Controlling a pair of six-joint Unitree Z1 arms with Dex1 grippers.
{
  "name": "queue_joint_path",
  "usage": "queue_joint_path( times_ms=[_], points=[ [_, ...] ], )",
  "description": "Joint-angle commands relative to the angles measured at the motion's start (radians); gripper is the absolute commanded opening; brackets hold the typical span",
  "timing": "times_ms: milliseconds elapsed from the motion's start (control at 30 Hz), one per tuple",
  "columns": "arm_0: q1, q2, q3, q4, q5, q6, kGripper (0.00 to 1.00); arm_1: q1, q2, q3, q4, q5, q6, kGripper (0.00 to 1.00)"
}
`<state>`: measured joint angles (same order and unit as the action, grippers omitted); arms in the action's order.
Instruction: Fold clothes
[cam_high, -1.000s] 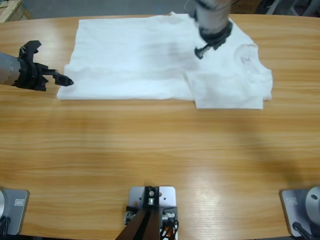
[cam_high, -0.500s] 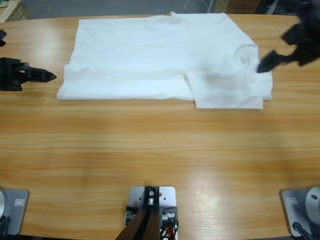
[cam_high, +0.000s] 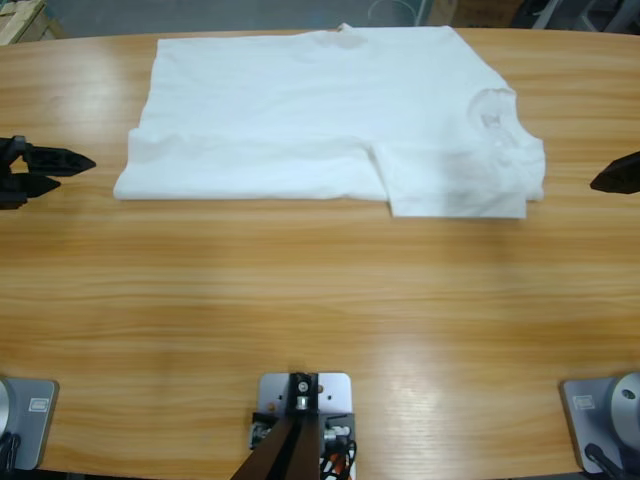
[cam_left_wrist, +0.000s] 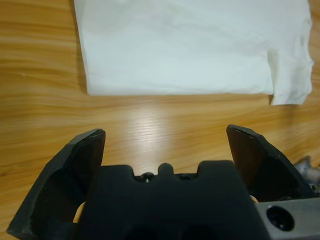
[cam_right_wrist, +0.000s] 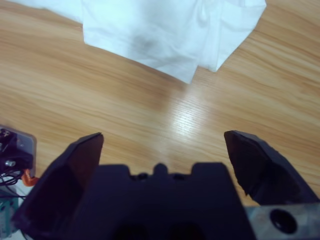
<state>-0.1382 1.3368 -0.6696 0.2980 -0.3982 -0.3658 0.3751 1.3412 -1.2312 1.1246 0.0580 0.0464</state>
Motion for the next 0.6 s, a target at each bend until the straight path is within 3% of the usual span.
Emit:
queue_joint_path(
  times_ms=[33,200,600],
  points=[
    [0.054,0.172,0.104,-0.176,-0.146,-0.099,0.95,-0.018,0.066,0.033,-0.009,0.032,-0.013,0.991],
    [0.088,0.206,0.218,-0.371,-0.159,-0.163,0.945,-0.018,0.07,0.056,-0.034,0.042,-0.014,0.991],
    [0.095,0.24,0.26,-0.404,-0.124,-0.173,0.945,-0.018,0.073,0.065,-0.046,0.051,-0.014,0.991]
  ],
)
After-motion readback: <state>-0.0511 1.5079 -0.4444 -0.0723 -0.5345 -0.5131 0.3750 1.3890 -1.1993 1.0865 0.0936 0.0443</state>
